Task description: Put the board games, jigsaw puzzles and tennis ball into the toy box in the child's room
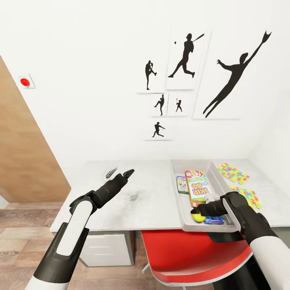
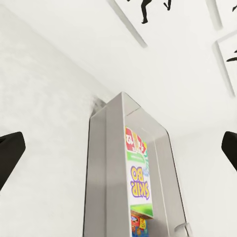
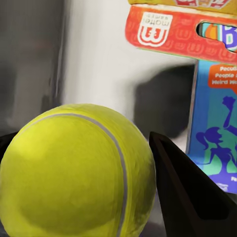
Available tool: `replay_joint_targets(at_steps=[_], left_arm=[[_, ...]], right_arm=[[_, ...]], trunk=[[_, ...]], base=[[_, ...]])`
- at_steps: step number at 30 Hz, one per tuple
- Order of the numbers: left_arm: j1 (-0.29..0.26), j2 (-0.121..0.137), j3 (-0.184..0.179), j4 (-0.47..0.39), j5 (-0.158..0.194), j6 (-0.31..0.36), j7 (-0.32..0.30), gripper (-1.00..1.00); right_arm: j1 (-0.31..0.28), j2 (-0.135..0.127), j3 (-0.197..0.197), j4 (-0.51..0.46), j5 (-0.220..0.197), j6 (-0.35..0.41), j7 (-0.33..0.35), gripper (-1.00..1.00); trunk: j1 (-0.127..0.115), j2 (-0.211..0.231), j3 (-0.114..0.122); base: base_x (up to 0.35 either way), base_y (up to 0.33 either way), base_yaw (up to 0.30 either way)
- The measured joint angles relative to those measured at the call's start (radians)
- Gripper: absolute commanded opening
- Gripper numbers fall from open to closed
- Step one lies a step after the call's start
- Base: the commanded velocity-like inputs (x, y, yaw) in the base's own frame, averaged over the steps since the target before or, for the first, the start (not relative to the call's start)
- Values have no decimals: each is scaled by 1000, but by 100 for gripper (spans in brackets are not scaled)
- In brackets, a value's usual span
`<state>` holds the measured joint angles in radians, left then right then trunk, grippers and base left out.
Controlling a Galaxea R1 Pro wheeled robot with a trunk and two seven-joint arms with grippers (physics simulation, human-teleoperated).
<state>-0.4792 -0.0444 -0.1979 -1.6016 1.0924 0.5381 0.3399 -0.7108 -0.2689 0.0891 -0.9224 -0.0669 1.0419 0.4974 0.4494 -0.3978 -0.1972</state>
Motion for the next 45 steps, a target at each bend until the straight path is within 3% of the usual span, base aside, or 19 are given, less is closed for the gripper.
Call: replay_joint_targets(at_steps=[1, 28, 34, 38, 41, 42, 45], left_arm=[[0, 0, 0, 0, 0, 0, 0, 100], [0, -1, -1, 0, 0, 0, 0, 100], [0, -1, -1, 0, 0, 0, 0, 100], [0, -2, -2, 0, 0, 0, -1, 100], [0, -3, -3, 0, 0, 0, -2, 100], [0, -3, -3, 0, 0, 0, -2, 100], [0, -4, -4, 0, 0, 0, -2, 100]], right_arm=[[0, 1, 0, 0, 0, 0, 0, 100], [3, 1, -6, -15, -5, 1, 3, 100], [12, -9, -14, -95, -10, 0, 7, 100], [44, -18, -45, -192, -11, 0, 9, 100], [104, -24, -117, -312, -11, -1, 9, 100], [105, -24, -118, -314, -12, -1, 9, 100], [169, -23, -203, -435, -12, -48, 8, 100]], trunk=[[0, 0, 0], [0, 0, 0], [0, 0, 0], [0, 0, 0], [0, 0, 0], [0, 0, 0], [0, 0, 0]], base=[[0, 0, 0], [0, 0, 0], [0, 0, 0], [0, 0, 0], [0, 0, 0], [0, 0, 0], [0, 0, 0]])
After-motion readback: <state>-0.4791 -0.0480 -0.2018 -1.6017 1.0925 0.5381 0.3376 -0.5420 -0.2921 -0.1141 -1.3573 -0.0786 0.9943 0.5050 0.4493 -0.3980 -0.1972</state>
